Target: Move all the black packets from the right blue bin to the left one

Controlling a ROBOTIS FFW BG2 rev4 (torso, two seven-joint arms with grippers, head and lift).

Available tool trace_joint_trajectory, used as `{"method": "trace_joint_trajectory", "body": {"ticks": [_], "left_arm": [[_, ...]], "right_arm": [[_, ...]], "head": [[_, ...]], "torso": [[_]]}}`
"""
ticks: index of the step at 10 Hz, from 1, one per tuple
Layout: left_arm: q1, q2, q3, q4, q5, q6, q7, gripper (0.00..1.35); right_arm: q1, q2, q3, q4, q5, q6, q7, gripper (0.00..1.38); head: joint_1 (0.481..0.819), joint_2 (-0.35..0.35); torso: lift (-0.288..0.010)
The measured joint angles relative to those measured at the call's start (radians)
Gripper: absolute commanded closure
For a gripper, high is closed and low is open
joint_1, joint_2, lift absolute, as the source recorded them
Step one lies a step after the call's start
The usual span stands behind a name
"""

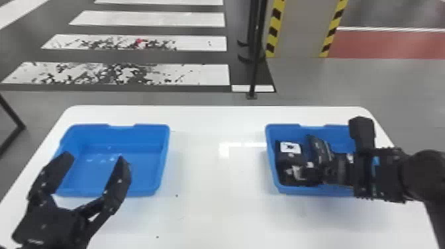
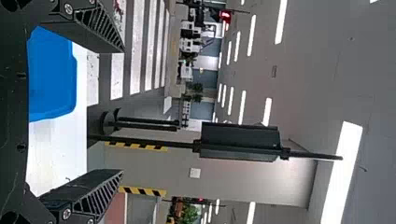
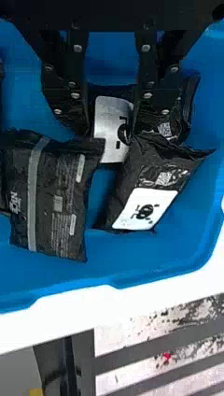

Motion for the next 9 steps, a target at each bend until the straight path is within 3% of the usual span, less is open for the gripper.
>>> {"method": "trace_joint_trajectory", "body": {"ticks": [4,7,9], "left_arm": [[0.002,0.000,0.002,0.005,0.006,-0.018,0.000,0.12],[0.005,-0.002,0.005,0.007,0.016,-0.041,0.000,0.11],[0.006,-0.006,0.006,0.007,0.032,-0.060,0.001,0.11]], "right_arm": [[0.079,0.008,-0.018,-0.051,-0.087,-0.156,0.000,1.16],[0.200,0.008,-0.080,-0.241,-0.155,-0.175,0.027,1.16],[0.261,0.007,-0.108,-0.366,-0.225,-0.175,0.090,1.16]], "head": [[0.695,0.006],[0.695,0.019],[0.695,0.048]], "torso": [[-0.140],[-0.140],[-0.140]]}}
